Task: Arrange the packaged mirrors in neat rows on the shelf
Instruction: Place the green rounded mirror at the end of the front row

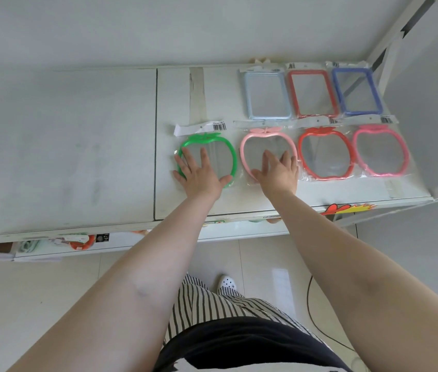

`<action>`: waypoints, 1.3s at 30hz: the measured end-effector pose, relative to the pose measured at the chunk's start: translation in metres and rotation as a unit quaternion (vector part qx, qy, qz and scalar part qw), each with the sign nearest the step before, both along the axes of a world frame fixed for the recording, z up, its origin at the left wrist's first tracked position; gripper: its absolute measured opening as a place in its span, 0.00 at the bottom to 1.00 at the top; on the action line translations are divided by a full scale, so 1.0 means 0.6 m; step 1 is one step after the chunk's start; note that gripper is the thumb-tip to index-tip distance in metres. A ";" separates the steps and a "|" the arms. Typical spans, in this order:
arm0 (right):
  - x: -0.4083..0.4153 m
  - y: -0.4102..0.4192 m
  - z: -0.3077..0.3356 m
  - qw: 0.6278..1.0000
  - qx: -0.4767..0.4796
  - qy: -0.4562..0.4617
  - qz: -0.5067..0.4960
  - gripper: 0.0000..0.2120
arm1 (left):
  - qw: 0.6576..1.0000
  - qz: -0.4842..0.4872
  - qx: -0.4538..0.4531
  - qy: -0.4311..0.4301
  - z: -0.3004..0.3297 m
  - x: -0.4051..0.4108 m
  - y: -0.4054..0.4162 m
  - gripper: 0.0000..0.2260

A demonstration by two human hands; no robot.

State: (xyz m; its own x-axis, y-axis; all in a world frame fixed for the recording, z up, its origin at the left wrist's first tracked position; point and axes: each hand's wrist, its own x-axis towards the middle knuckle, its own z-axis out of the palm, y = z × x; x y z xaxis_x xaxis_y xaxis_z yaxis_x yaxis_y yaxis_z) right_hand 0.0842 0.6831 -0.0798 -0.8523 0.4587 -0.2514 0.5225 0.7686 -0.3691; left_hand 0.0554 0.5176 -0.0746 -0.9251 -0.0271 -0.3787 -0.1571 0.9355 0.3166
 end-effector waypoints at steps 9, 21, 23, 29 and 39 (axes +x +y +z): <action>-0.002 -0.006 0.002 1.000 0.004 -0.012 -0.009 0.27 | 1.000 -0.024 -0.006 0.004 0.000 -0.011 0.000 0.45; 0.004 0.004 0.038 0.994 0.024 0.090 -0.050 0.22 | 0.996 -0.052 -0.008 0.068 0.021 -0.012 0.024 0.40; 0.008 0.027 0.050 0.990 0.043 0.118 -0.070 0.22 | 0.994 -0.079 0.018 0.075 0.033 -0.017 0.048 0.37; 0.028 0.131 0.053 0.995 0.047 0.025 -0.083 0.27 | 0.987 -0.153 0.038 0.020 0.038 -0.020 0.118 0.37; 0.049 0.190 0.004 0.996 0.058 -0.071 0.001 0.27 | 0.987 -0.158 -0.014 -0.004 -0.012 0.000 0.159 0.42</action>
State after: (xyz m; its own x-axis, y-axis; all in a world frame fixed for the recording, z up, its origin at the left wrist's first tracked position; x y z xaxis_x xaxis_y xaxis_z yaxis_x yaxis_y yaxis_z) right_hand 0.1134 0.7970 -0.0771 -0.8133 0.4899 -0.3139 0.5610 0.8033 -0.1999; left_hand 0.0554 0.6133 -0.0818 -0.8856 0.2524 -0.3900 0.1420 0.9464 0.2901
